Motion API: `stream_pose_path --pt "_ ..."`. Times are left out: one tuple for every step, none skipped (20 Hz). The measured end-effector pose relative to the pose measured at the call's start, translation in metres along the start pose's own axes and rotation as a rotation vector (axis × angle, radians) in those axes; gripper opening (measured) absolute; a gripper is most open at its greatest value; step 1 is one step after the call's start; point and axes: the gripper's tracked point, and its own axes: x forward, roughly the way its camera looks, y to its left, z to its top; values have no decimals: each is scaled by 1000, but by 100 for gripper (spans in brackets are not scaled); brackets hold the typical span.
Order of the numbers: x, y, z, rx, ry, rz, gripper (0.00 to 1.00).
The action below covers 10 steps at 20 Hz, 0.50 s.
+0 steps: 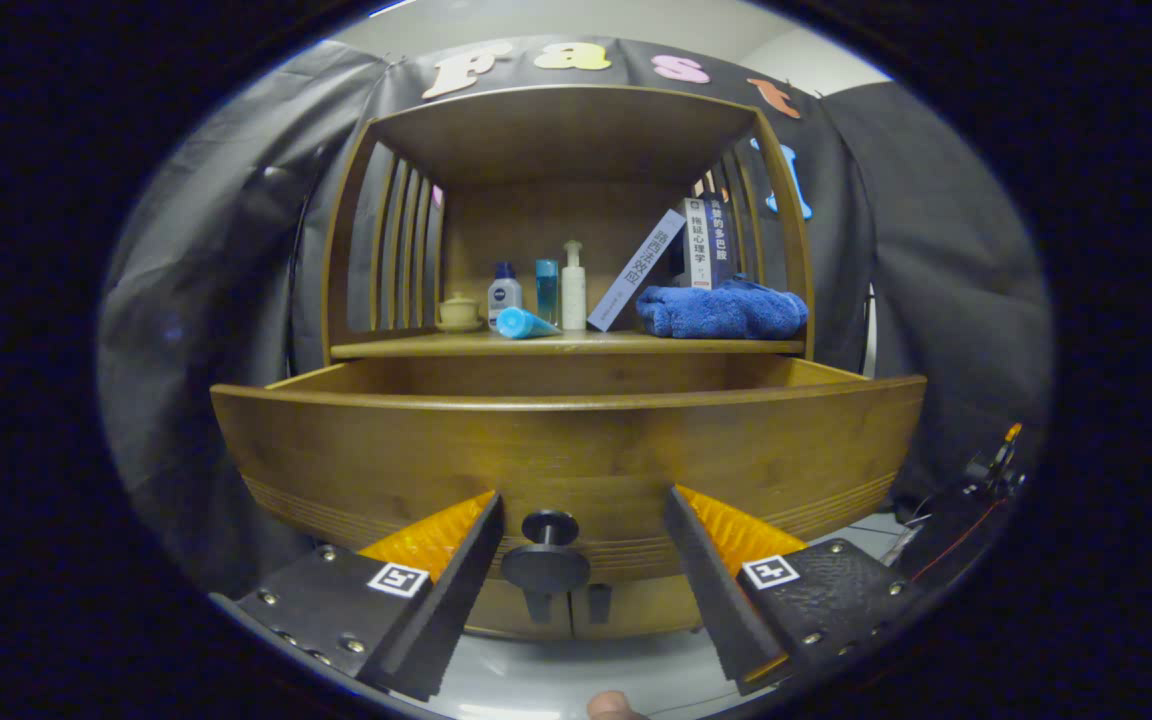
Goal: Pull open the drawer, take out the items inside it, and place them on the countertop above the cabinet.
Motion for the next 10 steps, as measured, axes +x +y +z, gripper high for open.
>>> stream_pose_path --pt "5 1 6 16 -39 6 98" --pt "15 2 8 1 -58 7 98" --pt "18 1 5 -25 -54 5 98" --pt "26 2 6 -63 -63 1 99" --pt "30 2 3 -85 -64 -2 99" --pt "37 3 6 -96 -73 -3 99" --pt "43 3 4 -93 -72 -1 99" --pt "49 4 7 -84 -84 0 99" --pt "53 4 8 -83 -96 0 99" --pt "61 5 9 -81 -104 -2 99"
